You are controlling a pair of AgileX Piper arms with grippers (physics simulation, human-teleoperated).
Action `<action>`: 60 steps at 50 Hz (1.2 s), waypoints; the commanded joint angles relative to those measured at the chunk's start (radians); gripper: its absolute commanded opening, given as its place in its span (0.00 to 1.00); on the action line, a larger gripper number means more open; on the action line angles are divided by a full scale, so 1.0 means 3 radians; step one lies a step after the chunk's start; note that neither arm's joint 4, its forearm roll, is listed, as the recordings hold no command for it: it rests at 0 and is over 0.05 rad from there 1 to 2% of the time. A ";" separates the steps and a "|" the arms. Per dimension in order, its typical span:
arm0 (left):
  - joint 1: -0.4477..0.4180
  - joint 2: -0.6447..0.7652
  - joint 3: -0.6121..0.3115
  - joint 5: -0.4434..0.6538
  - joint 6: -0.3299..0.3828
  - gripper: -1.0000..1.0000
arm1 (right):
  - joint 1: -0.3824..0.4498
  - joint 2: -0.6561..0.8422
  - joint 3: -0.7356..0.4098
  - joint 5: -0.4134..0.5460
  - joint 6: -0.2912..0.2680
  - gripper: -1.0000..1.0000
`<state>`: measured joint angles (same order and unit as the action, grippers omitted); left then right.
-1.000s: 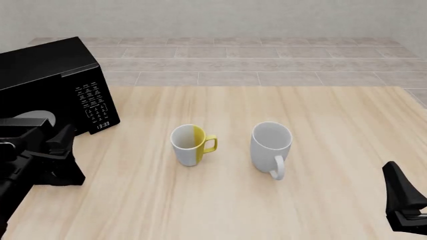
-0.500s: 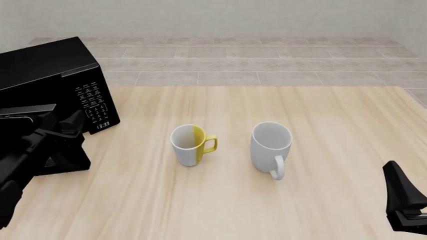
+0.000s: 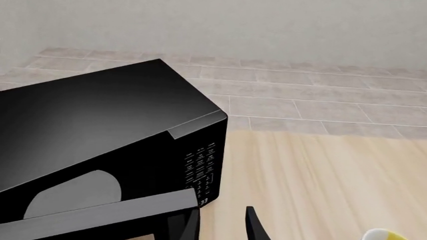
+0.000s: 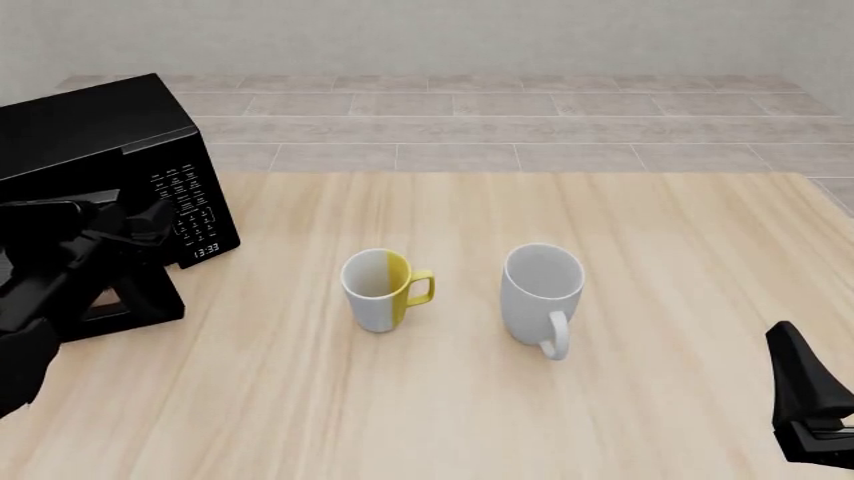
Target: Close the microwave.
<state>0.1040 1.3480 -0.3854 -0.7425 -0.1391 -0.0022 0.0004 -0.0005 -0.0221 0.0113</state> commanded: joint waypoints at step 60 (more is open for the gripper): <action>0.0643 0.1381 -0.1411 0.0674 0.0024 1.00 | -0.0008 0.0000 0.0000 -0.0020 0.0001 1.00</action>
<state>0.1702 1.6289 -0.7620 -0.5955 -0.2435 -0.0043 0.0003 -0.0005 -0.0269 0.0117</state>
